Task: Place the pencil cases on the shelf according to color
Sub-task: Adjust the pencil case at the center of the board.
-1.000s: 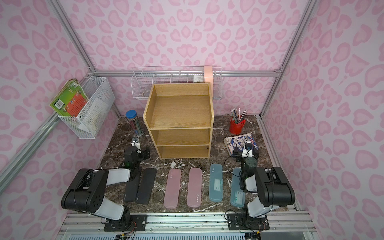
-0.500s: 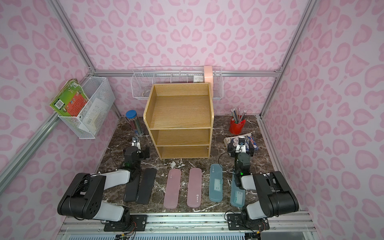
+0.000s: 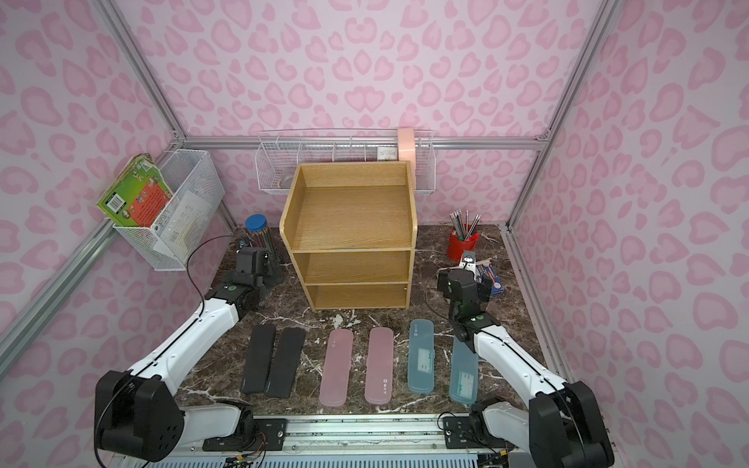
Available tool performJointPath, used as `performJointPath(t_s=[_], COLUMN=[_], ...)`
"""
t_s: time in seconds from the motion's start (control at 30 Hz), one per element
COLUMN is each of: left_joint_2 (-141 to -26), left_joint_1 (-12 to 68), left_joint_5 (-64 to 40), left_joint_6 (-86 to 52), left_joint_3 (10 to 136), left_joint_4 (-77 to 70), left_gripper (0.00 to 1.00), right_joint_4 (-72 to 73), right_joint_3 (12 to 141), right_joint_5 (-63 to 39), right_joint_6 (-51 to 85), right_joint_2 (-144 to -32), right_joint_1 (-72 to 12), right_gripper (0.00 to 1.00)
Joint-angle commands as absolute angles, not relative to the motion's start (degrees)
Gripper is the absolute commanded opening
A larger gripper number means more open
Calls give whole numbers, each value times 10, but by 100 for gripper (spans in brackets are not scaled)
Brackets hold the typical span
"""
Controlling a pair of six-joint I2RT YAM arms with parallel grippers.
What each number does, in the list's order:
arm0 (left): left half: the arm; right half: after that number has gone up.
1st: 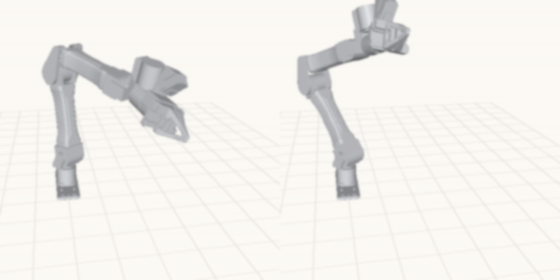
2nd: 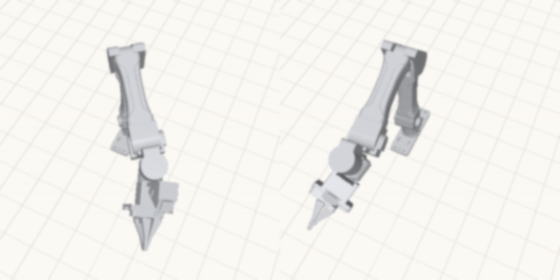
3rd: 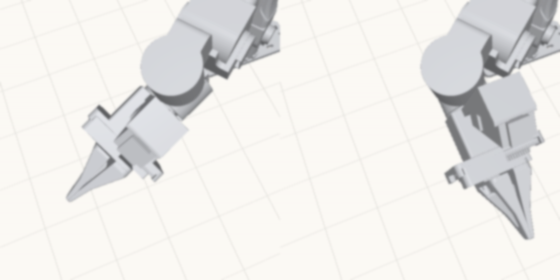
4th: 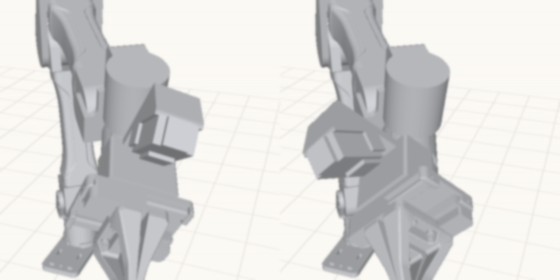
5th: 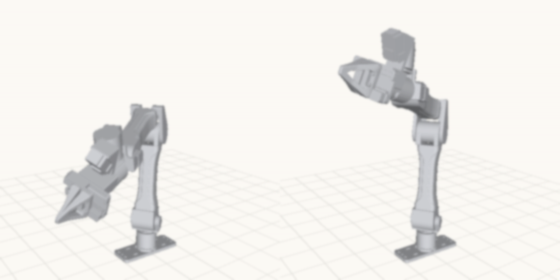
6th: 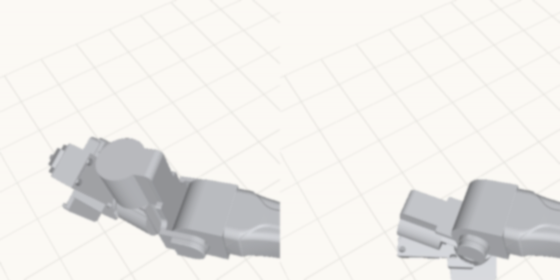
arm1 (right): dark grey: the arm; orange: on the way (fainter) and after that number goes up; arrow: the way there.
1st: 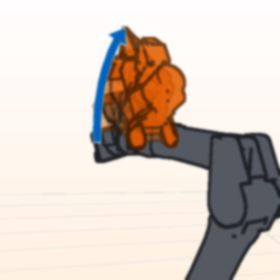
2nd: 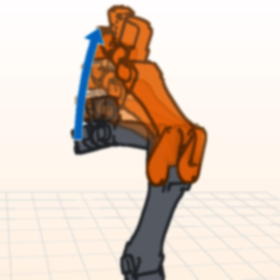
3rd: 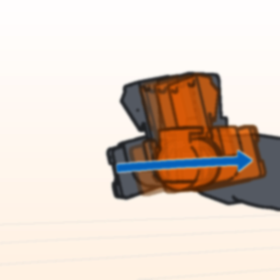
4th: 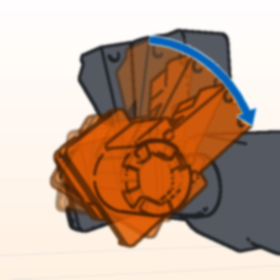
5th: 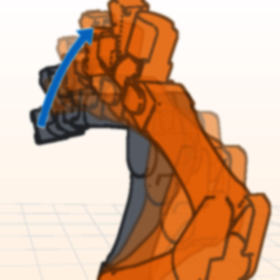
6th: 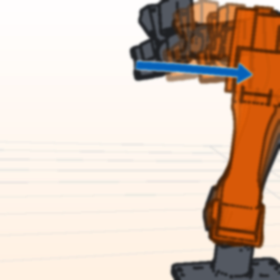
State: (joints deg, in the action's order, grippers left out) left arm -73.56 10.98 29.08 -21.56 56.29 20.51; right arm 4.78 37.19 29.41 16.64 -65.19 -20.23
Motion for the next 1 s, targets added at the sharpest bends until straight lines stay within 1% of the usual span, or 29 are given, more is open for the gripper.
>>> performJointPath(t_s=[0.0,0.03,0.1,0.23,0.4,0.53,0.97], left_joint_2=[-710,-703,-696,-697,-679,-668,-668], left_joint_1=[115,118,124,131,132,132,134], left_joint_5=[213,190,153,134,116,82,56], left_joint_6=[-280,-284,-283,-290,-289,-299,-306], left_joint_3=[568,565,560,556,530,513,490], left_joint_4=[344,356,375,409,407,387,378], left_gripper=[98,99,98,98,98,98,97], right_joint_4=[-144,-163,-204,-279,-281,-293,-309], right_joint_3=[374,367,359,342,324,313,294], right_joint_5=[201,186,189,206,166,175,164], right_joint_6=[265,275,305,373,443,477,544], right_joint_2=[-617,-604,-585,-562,-572,-599,-633], right_joint_1=[-211,-220,-242,-294,-336,-354,-409], right_gripper=[99,100,100,100,100,100,100])
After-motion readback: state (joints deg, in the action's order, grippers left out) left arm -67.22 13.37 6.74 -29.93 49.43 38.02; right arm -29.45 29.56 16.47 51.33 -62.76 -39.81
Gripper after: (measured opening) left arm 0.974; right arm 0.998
